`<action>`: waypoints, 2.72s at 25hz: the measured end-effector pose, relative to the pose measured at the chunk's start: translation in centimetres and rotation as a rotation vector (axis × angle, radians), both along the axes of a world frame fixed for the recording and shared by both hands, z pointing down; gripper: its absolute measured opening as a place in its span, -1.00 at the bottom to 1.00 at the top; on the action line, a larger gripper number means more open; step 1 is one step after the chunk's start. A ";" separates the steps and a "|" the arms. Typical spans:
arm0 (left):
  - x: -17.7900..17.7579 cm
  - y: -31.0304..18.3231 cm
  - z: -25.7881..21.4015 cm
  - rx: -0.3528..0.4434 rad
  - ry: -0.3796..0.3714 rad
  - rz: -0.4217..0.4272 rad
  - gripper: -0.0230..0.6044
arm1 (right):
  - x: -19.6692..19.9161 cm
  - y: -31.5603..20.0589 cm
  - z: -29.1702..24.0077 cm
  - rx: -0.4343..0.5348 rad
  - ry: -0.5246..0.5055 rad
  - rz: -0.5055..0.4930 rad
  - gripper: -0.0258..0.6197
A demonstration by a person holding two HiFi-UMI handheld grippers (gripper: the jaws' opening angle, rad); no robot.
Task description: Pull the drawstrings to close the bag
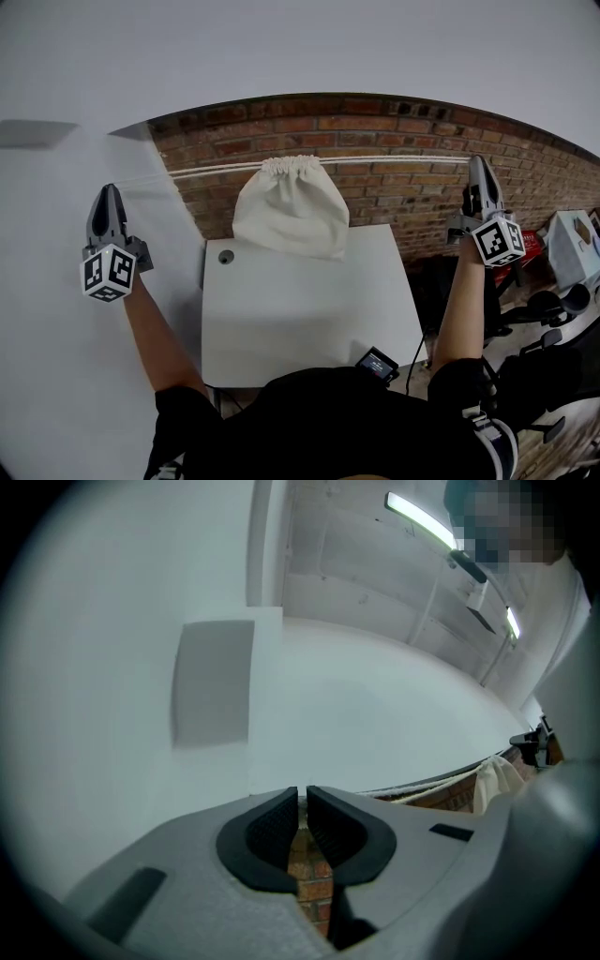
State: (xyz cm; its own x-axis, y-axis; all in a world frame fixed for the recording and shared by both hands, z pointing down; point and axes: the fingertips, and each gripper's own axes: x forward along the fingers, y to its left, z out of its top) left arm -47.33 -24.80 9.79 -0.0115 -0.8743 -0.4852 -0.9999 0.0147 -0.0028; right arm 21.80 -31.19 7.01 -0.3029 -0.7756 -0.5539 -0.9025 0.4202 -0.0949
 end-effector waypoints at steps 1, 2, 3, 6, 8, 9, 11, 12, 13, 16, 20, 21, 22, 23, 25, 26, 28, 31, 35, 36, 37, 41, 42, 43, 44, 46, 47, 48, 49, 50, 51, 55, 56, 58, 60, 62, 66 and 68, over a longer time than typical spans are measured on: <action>0.0 0.0 0.0 0.000 0.001 0.003 -0.79 | 0.2 0.0 0.0 -0.002 -0.003 -0.001 -0.84; -0.1 -0.1 0.0 -0.001 0.002 0.005 -0.79 | 0.3 -0.1 0.1 -0.004 -0.008 -0.002 -0.84; -0.1 -0.1 0.0 -0.001 0.003 0.007 -0.79 | 0.4 -0.2 0.1 -0.006 -0.011 -0.002 -0.84; -0.2 -0.3 0.0 0.002 0.009 0.010 -0.79 | 0.5 -0.4 0.2 -0.009 -0.014 -0.003 -0.84; -0.1 -0.4 0.2 -0.004 0.008 0.014 -0.79 | 0.5 -0.5 0.3 -0.013 -0.015 -0.008 -0.84; -0.1 -0.5 0.2 -0.010 0.005 0.016 -0.79 | 0.5 -0.6 0.3 -0.016 -0.016 -0.012 -0.84; -0.2 -0.8 0.4 -0.026 0.002 0.024 -0.79 | 0.2 -0.9 0.3 -0.025 -0.012 -0.024 -0.84; -0.4 -0.9 0.5 -0.035 0.004 0.029 -0.79 | -0.2 -1.2 0.4 -0.031 -0.004 -0.029 -0.84; -0.5 -1.1 0.5 -0.045 0.007 0.036 -0.79 | -0.5 -1.4 0.4 -0.035 0.006 -0.031 -0.84; -0.3 -1.9 1.0 -0.088 -0.010 0.050 -0.79 | -0.6 -1.9 0.7 -0.045 0.019 -0.030 -0.84; -0.4 -2.9 1.9 -0.136 -0.021 0.060 -0.79 | -1.0 -2.5 1.4 -0.063 0.036 -0.035 -0.84; -0.4 -3.0 2.1 -0.145 -0.021 0.066 -0.79 | -1.0 -2.6 1.5 -0.065 0.045 -0.035 -0.84; -0.4 -3.2 2.3 -0.152 -0.021 0.072 -0.79 | -1.0 -2.7 1.5 -0.067 0.054 -0.037 -0.84; -0.4 -3.4 2.4 -0.159 -0.023 0.079 -0.79 | -1.0 -2.7 1.6 -0.069 0.061 -0.039 -0.84; -0.3 -3.7 2.4 -0.170 -0.038 0.091 -0.79 | -1.0 -3.0 1.7 -0.076 0.071 -0.046 -0.84; -0.3 -3.8 2.4 -0.175 -0.047 0.095 -0.79 | -1.0 -3.2 1.7 -0.082 0.069 -0.052 -0.83; -0.1 -4.1 2.3 -0.184 -0.062 0.098 -0.79 | -0.9 -3.5 2.0 -0.092 0.060 -0.066 -0.83; 0.1 -4.3 1.8 -0.188 -0.080 0.105 -0.79 | -0.6 -3.7 2.1 -0.094 0.069 -0.070 -0.83; 0.4 -4.2 0.7 -0.180 -0.108 0.123 -0.79 | -0.5 -3.7 2.0 -0.087 0.096 -0.081 -0.83; 0.5 -4.1 0.5 -0.177 -0.111 0.129 -0.79 | -0.3 -3.5 1.9 -0.086 0.098 -0.085 -0.83; 0.6 -3.9 0.2 -0.173 -0.113 0.135 -0.79 | -0.2 -3.3 1.8 -0.087 0.102 -0.087 -0.83; 0.6 -3.8 -0.7 -0.160 -0.119 0.147 -0.79 | -0.4 -3.2 1.5 -0.075 0.135 -0.099 -0.83; 0.5 -3.7 -0.8 -0.160 -0.125 0.149 -0.79 | -0.4 -3.0 1.5 -0.072 0.142 -0.102 -0.83; 0.5 -3.5 -0.9 -0.161 -0.131 0.151 -0.79 | -0.5 -2.7 1.4 -0.070 0.148 -0.103 -0.83; 0.5 -3.2 -1.1 -0.161 -0.137 0.152 -0.79 | -0.5 -2.4 1.3 -0.070 0.154 -0.105 -0.83; 0.5 -2.8 -1.5 -0.158 -0.144 0.155 -0.79 | -0.6 -2.1 1.2 -0.072 0.168 -0.109 -0.83; 0.6 -2.7 -1.6 -0.157 -0.149 0.155 -0.79 | -0.5 -2.0 1.2 -0.072 0.174 -0.110 -0.83; 0.6 -2.8 -1.8 -0.156 -0.153 0.156 -0.79 | -0.4 -2.0 1.1 -0.071 0.178 -0.110 -0.83; 0.7 -2.8 -1.9 -0.155 -0.158 0.158 -0.79 | -0.4 -1.9 1.1 -0.068 0.178 -0.112 -0.83; 0.7 -2.9 -2.0 -0.156 -0.163 0.161 -0.79 | -0.3 -1.8 1.0 -0.066 0.179 -0.114 -0.83; 0.8 -2.9 -2.0 -0.156 -0.167 0.163 -0.79 | -0.3 -1.7 1.0 -0.065 0.181 -0.115 -0.83; 0.8 -3.2 -2.1 -0.162 -0.183 0.174 -0.79 | -0.5 -1.5 1.1 -0.070 0.208 -0.122 -0.83; 0.8 -3.3 -2.1 -0.163 -0.186 0.175 -0.79 | -0.6 -1.5 1.1 -0.071 0.215 -0.125 -0.83; 0.8 -3.4 -2.0 -0.167 -0.189 0.175 -0.79 | -0.6 -1.5 1.2 -0.070 0.219 -0.128 -0.83; 0.8 -3.4 -2.0 -0.168 -0.190 0.175 -0.78 | -0.5 -1.6 1.2 -0.071 0.221 -0.129 -0.83; 0.8 -3.5 -1.9 -0.167 -0.192 0.177 -0.78 | -0.6 -1.6 1.2 -0.072 0.232 -0.128 -0.83; 0.6 -3.3 -1.8 -0.161 -0.190 0.179 -0.78 | -0.6 -1.5 1.0 -0.059 0.234 -0.130 -0.83; 0.6 -3.3 -1.7 -0.158 -0.189 0.178 -0.79 | -0.8 -1.5 0.9 -0.058 0.246 -0.131 -0.83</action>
